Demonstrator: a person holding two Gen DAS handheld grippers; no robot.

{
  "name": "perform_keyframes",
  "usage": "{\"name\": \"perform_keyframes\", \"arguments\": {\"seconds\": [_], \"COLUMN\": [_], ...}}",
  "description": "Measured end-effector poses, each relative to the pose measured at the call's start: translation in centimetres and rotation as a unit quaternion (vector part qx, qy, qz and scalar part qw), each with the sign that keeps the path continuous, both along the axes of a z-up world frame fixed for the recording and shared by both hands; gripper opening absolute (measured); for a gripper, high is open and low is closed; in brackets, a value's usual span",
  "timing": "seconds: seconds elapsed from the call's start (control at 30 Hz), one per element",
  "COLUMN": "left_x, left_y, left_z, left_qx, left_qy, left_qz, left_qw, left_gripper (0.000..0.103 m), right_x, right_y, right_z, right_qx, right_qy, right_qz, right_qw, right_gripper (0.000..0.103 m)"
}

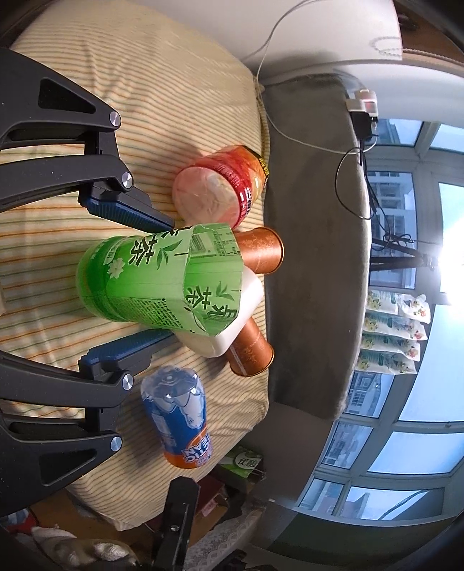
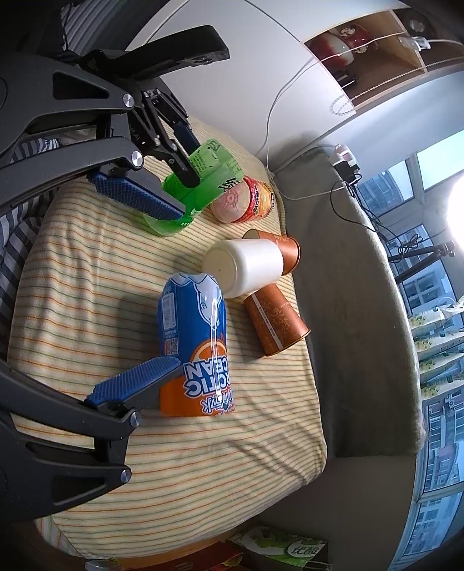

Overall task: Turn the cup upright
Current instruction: 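Lower the upright green tea bottle onto the bed with the right gripper, then open the right gripper and withdraw it from the bottle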

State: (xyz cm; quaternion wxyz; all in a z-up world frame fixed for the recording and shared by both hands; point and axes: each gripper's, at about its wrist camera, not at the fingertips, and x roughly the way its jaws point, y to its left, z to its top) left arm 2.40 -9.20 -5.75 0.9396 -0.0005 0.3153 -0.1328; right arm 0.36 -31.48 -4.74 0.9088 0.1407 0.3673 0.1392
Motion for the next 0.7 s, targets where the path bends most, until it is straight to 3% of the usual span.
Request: {"name": "perform_keyframes", "arguments": {"seconds": [0.43, 0.7], "left_x": [-0.8, -1.2], "left_y": [0.0, 0.4], "left_z": [-0.1, -0.1], "left_qx": [-0.005, -0.006], "left_qy": [0.008, 0.012], "left_qz": [-0.017, -0.018], "left_qw": [0.9998, 0.9998], "left_gripper": [0.056, 0.070], "right_x": [-0.6, -1.0], "right_y": [0.5, 0.9], "right_z": [0.4, 0.6], "right_qx": [-0.005, -0.008], "right_qy": [-0.005, -0.008], "right_qz": [0.002, 0.005], "right_qw": [1.000, 1.000], "right_gripper": [0.082, 0.082]}}
